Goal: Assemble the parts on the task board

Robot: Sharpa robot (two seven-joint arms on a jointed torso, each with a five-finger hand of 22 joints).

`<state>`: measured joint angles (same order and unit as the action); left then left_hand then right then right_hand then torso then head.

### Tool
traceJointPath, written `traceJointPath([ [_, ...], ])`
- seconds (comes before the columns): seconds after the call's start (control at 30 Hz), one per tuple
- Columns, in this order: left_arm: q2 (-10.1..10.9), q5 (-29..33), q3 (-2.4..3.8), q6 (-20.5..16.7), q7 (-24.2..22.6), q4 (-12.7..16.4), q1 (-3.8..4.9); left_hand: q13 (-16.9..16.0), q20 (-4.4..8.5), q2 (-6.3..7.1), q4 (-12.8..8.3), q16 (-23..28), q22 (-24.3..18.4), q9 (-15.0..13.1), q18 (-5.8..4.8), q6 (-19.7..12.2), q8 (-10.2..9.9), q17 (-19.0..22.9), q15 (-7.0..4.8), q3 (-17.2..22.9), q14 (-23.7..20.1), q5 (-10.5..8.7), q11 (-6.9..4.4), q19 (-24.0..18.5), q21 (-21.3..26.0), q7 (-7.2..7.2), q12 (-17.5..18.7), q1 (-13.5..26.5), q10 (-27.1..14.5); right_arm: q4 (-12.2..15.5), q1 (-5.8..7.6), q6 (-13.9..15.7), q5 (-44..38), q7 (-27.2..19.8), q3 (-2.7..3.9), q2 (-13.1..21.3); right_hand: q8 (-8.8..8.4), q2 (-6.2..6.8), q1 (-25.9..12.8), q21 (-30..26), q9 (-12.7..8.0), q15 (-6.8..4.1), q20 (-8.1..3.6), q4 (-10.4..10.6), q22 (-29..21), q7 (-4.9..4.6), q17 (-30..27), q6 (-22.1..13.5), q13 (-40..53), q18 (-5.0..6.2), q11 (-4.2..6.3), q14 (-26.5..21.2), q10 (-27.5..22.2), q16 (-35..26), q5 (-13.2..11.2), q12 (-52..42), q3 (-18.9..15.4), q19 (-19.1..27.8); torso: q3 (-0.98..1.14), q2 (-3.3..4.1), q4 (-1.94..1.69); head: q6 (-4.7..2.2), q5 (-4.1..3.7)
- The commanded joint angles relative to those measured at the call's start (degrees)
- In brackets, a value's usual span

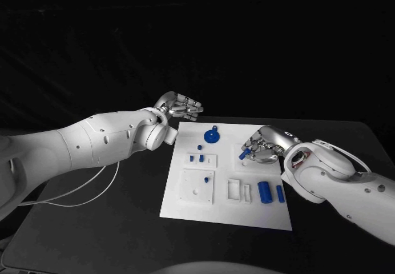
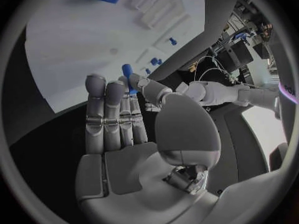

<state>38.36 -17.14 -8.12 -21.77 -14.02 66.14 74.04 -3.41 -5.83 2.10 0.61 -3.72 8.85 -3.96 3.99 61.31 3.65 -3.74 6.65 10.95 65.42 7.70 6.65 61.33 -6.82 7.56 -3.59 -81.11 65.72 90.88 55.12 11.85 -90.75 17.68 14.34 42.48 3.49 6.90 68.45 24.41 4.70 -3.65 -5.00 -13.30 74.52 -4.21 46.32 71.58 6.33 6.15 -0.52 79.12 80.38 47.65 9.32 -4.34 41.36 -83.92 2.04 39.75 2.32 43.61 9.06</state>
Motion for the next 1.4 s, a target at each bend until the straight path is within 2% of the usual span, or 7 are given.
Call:
traceJointPath([
  [0.03, -0.17, 0.22, 0.04, 0.56, -0.14, -0.11, 0.02, 0.06, -0.07, -0.11, 0.21, 0.2, -0.09, -0.05, 0.8, -0.31, 0.01, -0.05, 0.23, 0.03, 0.04, -0.37, 0.27, -0.16, 0.19, 0.0, 0.18, 0.18, -0.13, 0.73, 0.44, -1.59, 2.46, -0.78, 0.16, 0.1, 0.2, -0.61, -0.11, 0.06, 0.11, -0.42, -0.39, -0.05, 0.11, -0.19, 0.11, 0.32, -0.07, 0.97, -0.06, -0.01, -0.1, -0.02, -0.27, 0.2, -0.3, -2.24, -0.01, -0.01, -0.01, -0.02, 0.08],
  [0.37, -0.36, 0.24, 0.04, 0.44, -0.18, -0.59, 0.02, 0.06, -0.07, -0.11, 0.21, 0.2, -0.09, -0.05, 0.8, -0.31, 0.01, -0.05, 0.23, 0.03, 0.04, -0.37, 0.27, -0.16, 0.19, 0.0, 0.18, 0.18, -0.13, 2.74, 1.0, -2.31, -0.27, -1.8, 0.24, -1.3, 0.2, -0.81, -0.03, 0.14, 0.13, -0.41, -0.35, -0.06, 0.35, -0.18, 0.17, 0.32, -0.11, 1.05, -0.06, -0.05, -0.11, 0.0, -0.66, 0.21, -0.59, -2.18, -0.01, -0.04, -0.01, 0.04, 0.85],
  [0.6, -0.99, 0.25, 0.04, 0.46, -0.18, -1.23, 0.02, 0.06, -0.09, -0.08, 0.17, 0.2, -0.11, -0.05, 0.82, -0.41, 0.01, -0.05, 0.24, 0.01, 0.0, -0.37, 0.3, -0.14, 0.25, 0.05, 0.18, 0.19, -0.2, 4.19, 1.06, -2.26, -5.81, -2.51, -1.27, -4.02, 0.2, -0.84, 0.06, 0.13, 0.14, -0.4, -0.33, -0.09, 0.48, -0.18, 0.17, 0.36, -0.13, 1.04, -0.05, -0.05, -0.06, -0.02, -0.71, 0.2, -0.68, -2.18, -0.06, -0.16, -0.02, 0.25, 1.83],
  [0.83, -1.67, 0.25, 0.01, 0.5, -0.25, -1.94, -0.05, 0.06, -0.1, -0.12, 0.14, 0.2, -0.12, -0.05, 0.82, -0.42, 0.01, -0.05, 0.26, 0.03, -0.04, -0.39, 0.32, -0.15, 0.28, 0.06, 0.19, 0.2, -0.24, 4.64, 1.65, -2.08, -11.54, -3.11, -5.35, -7.11, 0.2, -0.8, 0.1, 0.17, 0.14, -0.42, -0.34, -0.16, 0.65, -0.16, 0.1, 0.41, -0.16, 0.99, -0.04, 0.02, -0.01, -0.1, -0.76, 0.21, -0.65, -2.24, -0.02, -0.04, -0.09, 0.6, 3.45],
  [1.03, -1.99, 0.24, -0.02, 0.48, -0.3, -2.25, -0.1, 0.06, -0.1, -0.12, 0.14, 0.2, -0.12, -0.05, 0.82, -0.42, 0.01, -0.05, 0.26, 0.03, -0.04, -0.39, 0.32, -0.15, 0.28, 0.06, 0.19, 0.2, -0.24, 4.63, 1.98, -1.58, -15.36, -3.35, -8.43, -9.17, 0.19, -0.78, 0.16, 0.1, 0.13, -0.42, -0.36, -0.23, 0.71, -0.16, 0.09, 0.42, -0.18, 0.98, -0.04, 0.04, 0.0, -0.13, -0.77, 0.22, -0.56, -2.28, 0.0, 0.03, -0.11, 1.09, 4.71],
  [1.2, -2.17, 0.2, -0.04, 0.47, -0.33, -2.34, -0.12, 0.06, -0.11, -0.12, 0.07, 0.2, -0.13, -0.04, 0.81, -0.47, 0.0, -0.05, 0.27, 0.03, -0.08, -0.38, 0.33, -0.18, 0.31, 0.07, 0.2, 0.17, -0.28, 4.86, 2.05, -1.35, -17.56, -3.31, -10.12, -10.26, 0.21, -0.72, 0.14, 0.34, 0.14, -0.42, -0.35, -0.26, 0.83, -0.14, 0.1, 0.52, -0.18, 0.91, -0.02, 0.13, 0.07, -0.11, -1.08, 0.21, -0.43, -2.37, -0.01, 0.02, -0.02, 1.6, 5.7],
  [1.4, -2.3, 0.16, -0.05, 0.62, -0.27, -2.34, -0.13, 0.06, -0.11, -0.12, 0.07, 0.2, -0.13, -0.04, 0.81, -0.47, 0.0, -0.05, 0.27, 0.03, -0.08, -0.38, 0.33, -0.18, 0.31, 0.07, 0.2, 0.17, -0.28, 5.01, 2.07, -1.16, -18.99, -3.1, -11.37, -10.95, 0.21, -0.71, 0.14, 0.32, 0.14, -0.43, -0.35, -0.27, 0.85, -0.14, 0.12, 0.54, -0.18, 0.87, -0.02, 0.15, 0.1, -0.09, -1.14, 0.21, -0.38, -2.39, -0.05, 0.0, 0.03, 1.86, 5.9],
])
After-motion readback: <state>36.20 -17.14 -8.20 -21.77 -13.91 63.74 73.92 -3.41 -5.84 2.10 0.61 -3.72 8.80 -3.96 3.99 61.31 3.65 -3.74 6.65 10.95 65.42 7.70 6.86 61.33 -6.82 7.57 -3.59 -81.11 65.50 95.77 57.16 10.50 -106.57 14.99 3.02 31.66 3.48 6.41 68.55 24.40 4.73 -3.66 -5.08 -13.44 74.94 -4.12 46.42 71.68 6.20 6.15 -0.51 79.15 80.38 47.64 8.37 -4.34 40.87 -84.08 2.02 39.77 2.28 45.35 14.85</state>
